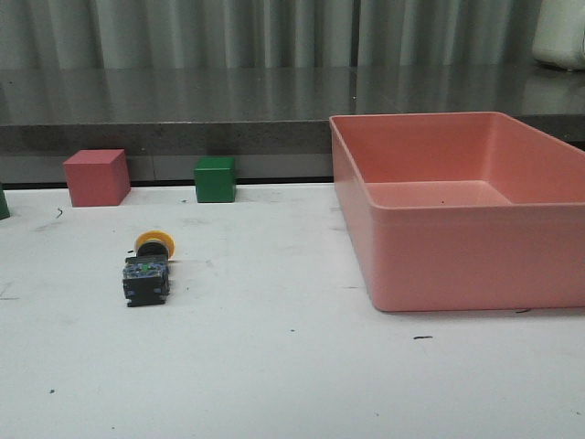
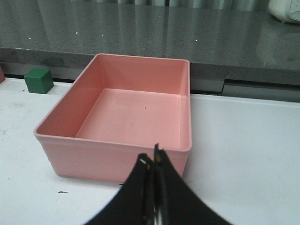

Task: Place and stand button with both arms
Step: 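Withdraw the right gripper back toward the pink bin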

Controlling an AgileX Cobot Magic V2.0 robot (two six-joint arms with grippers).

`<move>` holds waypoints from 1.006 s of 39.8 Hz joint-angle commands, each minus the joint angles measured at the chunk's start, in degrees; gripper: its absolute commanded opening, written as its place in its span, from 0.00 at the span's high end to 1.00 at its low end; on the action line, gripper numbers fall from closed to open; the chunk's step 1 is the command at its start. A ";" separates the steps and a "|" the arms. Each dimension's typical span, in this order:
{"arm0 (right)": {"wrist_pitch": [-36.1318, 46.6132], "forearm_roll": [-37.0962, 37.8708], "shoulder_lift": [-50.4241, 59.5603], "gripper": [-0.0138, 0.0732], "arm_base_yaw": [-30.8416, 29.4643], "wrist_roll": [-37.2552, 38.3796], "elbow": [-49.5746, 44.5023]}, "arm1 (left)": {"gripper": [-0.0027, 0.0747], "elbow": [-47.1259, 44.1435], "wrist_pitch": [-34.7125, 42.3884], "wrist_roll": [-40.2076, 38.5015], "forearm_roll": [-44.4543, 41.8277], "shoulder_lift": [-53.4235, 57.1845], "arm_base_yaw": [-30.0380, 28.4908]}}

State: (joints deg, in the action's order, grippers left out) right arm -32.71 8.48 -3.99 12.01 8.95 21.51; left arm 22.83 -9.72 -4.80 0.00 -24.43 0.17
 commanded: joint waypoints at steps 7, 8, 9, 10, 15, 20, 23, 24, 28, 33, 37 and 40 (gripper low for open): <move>4.85 1.19 -0.58 0.92 -0.32 -0.55 1.35 | 0.16 9.20 1.33 0.06 0.60 -13.21 5.85; 4.85 1.19 -0.58 0.92 -0.32 -0.55 1.35 | 0.16 10.22 0.66 0.06 0.60 -14.95 6.86; 4.85 1.19 -0.58 0.92 -0.32 -0.55 1.35 | 0.16 10.92 0.07 0.06 0.60 -16.26 8.30; 4.85 1.19 -0.58 0.92 -0.32 -0.55 1.35 | 0.16 11.85 -0.32 0.06 0.60 -18.02 9.41; 4.85 1.19 -0.58 0.92 -0.32 -0.55 1.35 | 0.16 16.33 -3.32 0.06 0.96 -26.28 15.98; 4.85 1.19 -0.58 0.92 -0.32 -0.55 1.35 | 0.16 21.37 -7.26 0.06 4.83 -34.24 19.80; 4.85 1.19 -0.58 0.92 -0.32 -0.55 1.35 | 0.16 24.66 -10.09 0.06 8.28 -38.65 20.50; 4.85 1.19 -0.58 0.92 -0.32 -0.55 1.35 | 0.16 25.55 -10.91 0.06 9.45 -40.40 20.48; 4.85 1.19 -0.58 0.92 -0.32 -0.55 1.35 | 0.16 29.60 -14.99 0.06 11.12 -46.37 20.48; 4.85 1.19 -0.58 0.92 -0.32 -0.55 1.35 | 0.16 35.62 -20.72 0.06 11.12 -54.61 20.48; 4.85 1.19 -0.58 0.92 -0.32 -0.55 1.35 | 0.16 40.13 -24.02 0.06 11.12 -60.45 20.48; 4.85 1.19 -0.58 0.92 -0.32 -0.55 1.35 | 0.16 43.86 -27.66 0.06 11.12 -64.93 20.48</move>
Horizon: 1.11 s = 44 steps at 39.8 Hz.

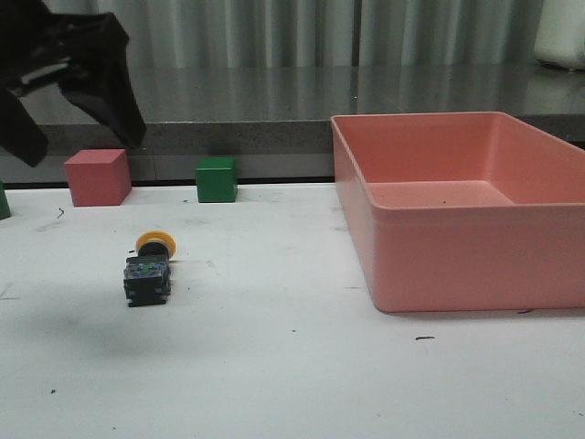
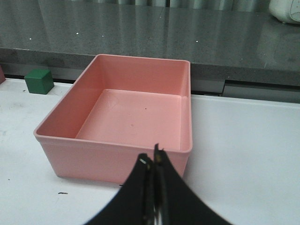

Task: Place and stand button with both arms
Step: 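Lower the left gripper over the lying button, then grasp the button with the left gripper and lift it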

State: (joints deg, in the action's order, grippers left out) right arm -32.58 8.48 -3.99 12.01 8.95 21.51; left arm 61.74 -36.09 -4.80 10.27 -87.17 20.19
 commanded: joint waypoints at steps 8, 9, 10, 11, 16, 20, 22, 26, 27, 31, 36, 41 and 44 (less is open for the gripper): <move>4.72 1.19 -0.58 0.92 -0.32 -0.55 1.35 | 0.16 14.03 -10.61 -2.36 0.85 -12.29 0.47; 4.72 1.19 -0.58 0.92 -0.32 -0.55 1.35 | 0.16 14.62 -11.59 -2.53 0.85 -13.30 0.47; 4.72 1.19 -0.58 0.92 -0.32 -0.55 1.35 | 0.16 15.83 -12.65 -2.69 0.85 -14.62 0.47; 4.72 1.19 -0.58 0.92 -0.32 -0.55 1.35 | 0.16 17.05 -14.11 -3.17 0.85 -15.62 0.47; 4.72 1.19 -0.58 0.92 -0.32 -0.55 1.35 | 0.16 21.73 -18.95 -4.02 0.85 -21.13 0.47; 4.72 1.19 -0.58 0.92 -0.32 -0.55 1.35 | 0.16 24.90 -19.92 -4.65 0.85 -24.42 0.47; 4.72 1.19 -0.58 0.92 -0.32 -0.55 1.35 | 0.17 26.12 -20.32 -5.57 0.85 -25.59 0.47; 4.72 1.19 -0.58 0.92 -0.32 -0.55 1.35 | 0.17 28.27 -20.97 -6.24 0.73 -27.72 0.36; 4.72 1.19 -0.58 0.92 -0.32 -0.55 1.35 | 0.17 28.72 -21.38 -6.73 0.72 -27.98 0.36; 4.72 1.19 -0.58 0.92 -0.32 -0.55 1.35 | 0.17 29.59 -21.76 -6.70 0.64 -29.56 0.26; 4.72 1.19 -0.58 0.92 -0.32 -0.55 1.35 | 0.17 30.73 -22.52 -6.86 0.64 -31.11 0.26; 4.72 1.19 -0.58 0.92 -0.32 -0.55 1.35 | 0.25 30.73 -22.52 -6.86 0.64 -31.61 0.26; 4.72 1.19 -0.58 0.92 -0.32 -0.55 1.35 | 0.36 30.73 -22.52 -6.86 0.64 -31.61 0.26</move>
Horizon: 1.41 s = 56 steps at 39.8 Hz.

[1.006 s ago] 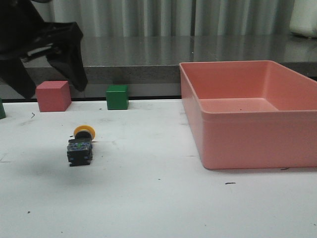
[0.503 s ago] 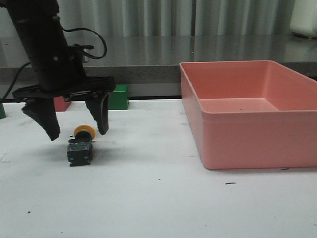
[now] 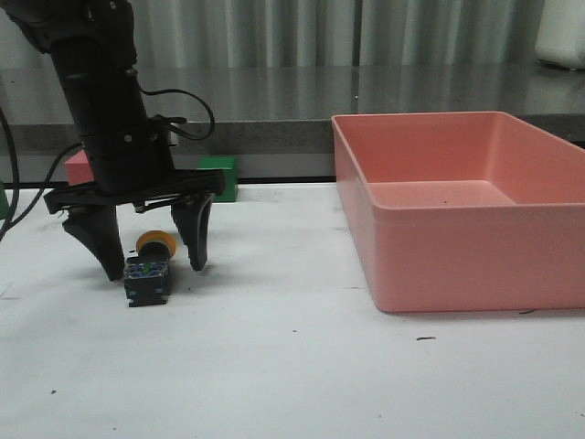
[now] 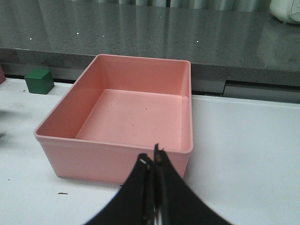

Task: Place and stand button with both arms
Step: 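Grasp the button with the left gripper and lift it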

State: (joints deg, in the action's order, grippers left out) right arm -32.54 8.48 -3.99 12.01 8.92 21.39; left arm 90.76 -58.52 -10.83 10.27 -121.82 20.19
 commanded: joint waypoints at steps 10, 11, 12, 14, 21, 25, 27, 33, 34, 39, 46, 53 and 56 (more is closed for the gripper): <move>4.68 1.19 -0.58 0.92 -0.32 -0.52 1.47 | 0.72 1.71 -1.18 -0.82 0.47 3.03 0.26; 4.68 1.19 -0.58 0.92 -0.32 -0.52 1.47 | 0.73 1.71 -1.34 -0.82 0.44 3.03 0.26; 4.68 1.19 -0.58 0.92 -0.32 -0.52 1.47 | 0.74 1.71 -1.68 -0.82 0.17 3.03 0.26; 4.68 1.19 -0.58 0.92 -0.32 -0.52 1.47 | 0.75 1.71 -1.92 -0.82 -0.50 3.03 0.26; 4.68 1.19 -0.58 0.92 -0.32 -0.52 1.47 | 0.75 1.58 -1.69 -0.60 -2.37 4.72 0.26; 4.68 1.19 -0.58 0.92 -0.32 -0.52 1.47 | 0.75 -0.31 3.21 -0.60 -2.82 8.02 0.26; 4.68 1.19 -0.58 0.92 -0.32 -0.52 1.47 | 0.75 -2.18 7.11 -0.60 -3.07 10.64 0.26; 4.68 1.19 -0.58 0.92 -0.32 -0.52 1.47 | 0.75 -12.27 24.51 -0.38 -5.77 19.14 0.26; 4.68 1.19 -0.58 0.92 -0.32 -0.52 1.47 | 0.75 -13.89 26.79 -0.38 -6.59 20.37 0.26; 4.68 1.19 -0.58 0.92 -0.32 -0.52 1.47 | 0.75 -23.31 38.59 -0.38 -10.75 26.59 0.26; 4.68 1.19 -0.58 0.92 -0.32 -0.52 1.47 | 0.75 -35.59 56.60 -0.38 -13.15 32.28 0.26; 4.68 1.19 -0.58 0.92 -0.32 -0.52 1.47 | 0.75 -49.37 85.68 -0.12 -13.84 34.09 0.26; 4.68 1.19 -0.58 0.92 -0.32 -0.52 1.47 | 0.75 -53.84 97.31 2.44 -13.83 33.20 0.26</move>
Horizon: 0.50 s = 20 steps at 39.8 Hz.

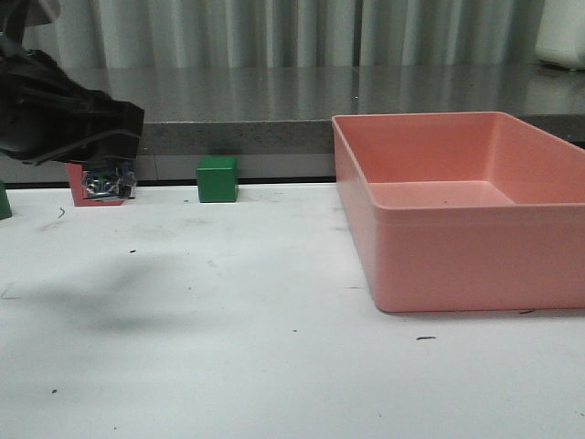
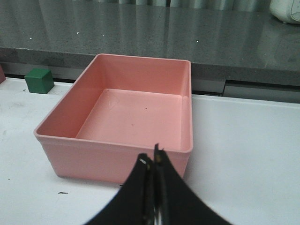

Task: Place and stand button with both arms
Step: 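Grasp the button with the left gripper and lift it, then rotate the button upright and set it on its base with the left gripper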

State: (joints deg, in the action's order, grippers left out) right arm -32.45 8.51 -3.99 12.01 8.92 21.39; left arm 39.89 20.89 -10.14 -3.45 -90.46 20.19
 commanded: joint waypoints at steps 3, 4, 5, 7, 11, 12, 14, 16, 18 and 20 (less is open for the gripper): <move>4.59 1.16 -0.58 0.92 -0.32 -0.52 1.47 | 0.75 -6.49 26.33 4.45 -0.11 0.51 0.26; 4.59 1.16 -0.58 0.92 -0.32 -0.52 1.47 | 0.75 -7.62 28.48 5.04 -0.11 -0.10 0.26; 4.59 1.16 -0.58 0.92 -0.32 -0.52 1.47 | 0.75 -8.60 30.93 5.04 0.00 -0.68 0.26; 4.59 1.16 -0.58 0.92 -0.32 -0.52 1.47 | 0.75 -9.98 34.70 5.04 0.01 -2.03 0.26; 4.59 1.16 -0.58 0.92 -0.32 -0.52 1.47 | 0.75 -11.77 40.80 5.04 0.01 -5.05 0.26; 4.59 1.16 -0.58 0.92 -0.32 -0.52 1.47 | 0.75 -11.94 41.98 5.04 0.01 -5.48 0.26; 4.59 1.16 -0.58 0.92 -0.32 -0.52 1.47 | 0.75 -12.34 44.44 5.04 0.22 -7.25 0.26; 4.59 1.16 -0.58 0.92 -0.32 -0.52 1.47 | 0.75 -12.34 46.02 5.04 0.51 -8.89 0.26; 4.59 1.16 -0.58 0.92 -0.32 -0.52 1.47 | 0.75 -12.34 47.94 5.04 1.09 -10.61 0.26; 4.59 1.16 -0.58 0.92 -0.32 -0.52 1.47 | 0.75 -12.34 49.98 5.04 1.46 -12.90 0.26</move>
State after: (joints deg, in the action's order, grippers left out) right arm -32.45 8.61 -3.99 12.01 8.92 21.39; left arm 26.78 62.07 -5.11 -3.27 -102.88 20.19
